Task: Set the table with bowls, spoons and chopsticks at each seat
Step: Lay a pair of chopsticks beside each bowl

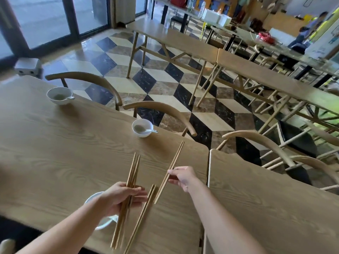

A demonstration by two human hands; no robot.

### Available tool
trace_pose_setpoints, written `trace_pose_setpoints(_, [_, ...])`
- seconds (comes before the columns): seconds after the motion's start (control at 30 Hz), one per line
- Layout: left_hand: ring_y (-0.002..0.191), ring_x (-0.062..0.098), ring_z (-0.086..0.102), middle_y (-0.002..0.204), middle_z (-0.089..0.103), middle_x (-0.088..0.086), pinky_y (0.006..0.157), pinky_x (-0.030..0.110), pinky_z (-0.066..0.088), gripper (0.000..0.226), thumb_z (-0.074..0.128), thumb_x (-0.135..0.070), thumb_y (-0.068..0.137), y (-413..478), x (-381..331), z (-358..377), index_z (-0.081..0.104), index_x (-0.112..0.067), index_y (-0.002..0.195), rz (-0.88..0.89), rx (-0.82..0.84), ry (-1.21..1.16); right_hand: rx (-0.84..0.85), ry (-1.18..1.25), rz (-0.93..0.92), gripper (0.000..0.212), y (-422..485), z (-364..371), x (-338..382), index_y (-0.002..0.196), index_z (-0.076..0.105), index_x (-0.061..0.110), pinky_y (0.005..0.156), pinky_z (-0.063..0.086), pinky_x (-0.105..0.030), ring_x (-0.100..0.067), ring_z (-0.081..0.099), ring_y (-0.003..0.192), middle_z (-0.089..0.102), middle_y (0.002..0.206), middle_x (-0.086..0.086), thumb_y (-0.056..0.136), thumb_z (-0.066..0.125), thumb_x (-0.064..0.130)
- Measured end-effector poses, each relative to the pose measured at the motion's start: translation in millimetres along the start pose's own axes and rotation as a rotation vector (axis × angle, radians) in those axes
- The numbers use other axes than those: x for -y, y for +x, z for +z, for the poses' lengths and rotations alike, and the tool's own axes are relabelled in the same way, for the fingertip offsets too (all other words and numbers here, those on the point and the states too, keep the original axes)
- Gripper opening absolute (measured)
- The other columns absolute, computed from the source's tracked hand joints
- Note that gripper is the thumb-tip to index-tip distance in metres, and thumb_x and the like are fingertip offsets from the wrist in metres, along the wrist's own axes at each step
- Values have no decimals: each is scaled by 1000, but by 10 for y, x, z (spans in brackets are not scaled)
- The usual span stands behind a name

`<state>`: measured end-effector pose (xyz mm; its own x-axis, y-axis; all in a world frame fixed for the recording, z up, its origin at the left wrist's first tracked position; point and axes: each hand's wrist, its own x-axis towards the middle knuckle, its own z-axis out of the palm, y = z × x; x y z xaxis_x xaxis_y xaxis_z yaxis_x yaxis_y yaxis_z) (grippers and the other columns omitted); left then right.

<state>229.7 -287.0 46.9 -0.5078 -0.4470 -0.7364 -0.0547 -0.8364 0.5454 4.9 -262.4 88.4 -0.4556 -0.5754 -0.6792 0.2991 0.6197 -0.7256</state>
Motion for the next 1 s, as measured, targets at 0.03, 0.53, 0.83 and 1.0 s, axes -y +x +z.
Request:
trace_pose_setpoints(0.03, [83,33,77,104,75,25,63,38,63,18,56,3,96,71,-92,-10,63,12,110,4,-13,-35,-5,-21,-6,22,159,17,104,78,54,1,38,54,-25,-21,60,52,60,68,-15,81,68,-16])
trace_pose_setpoints(0.53, [82,35,76,114,74,18,57,33,60,40,72,-16,82,1292,-698,-287,65,2,116,-11,-58,-169,25,-400,152,14,2143,460,316,98,62,-11,30,46,-22,-20,58,55,60,83,-16,85,66,-9])
trace_pose_setpoints(0.83, [94,40,74,116,73,18,66,37,63,56,75,-17,72,1410,-657,-464,61,5,121,-19,-103,-203,12,-582,174,11,2409,531,427,86,62,-8,43,58,-34,-22,61,53,63,84,-19,80,71,-8])
trace_pose_setpoints(1.0, [93,40,74,116,74,17,65,37,63,54,76,-16,71,1464,-761,-485,62,5,119,-3,-110,-211,-22,-703,163,20,2434,567,459,69,60,-4,63,63,-40,-27,67,53,63,65,-16,75,79,-2])
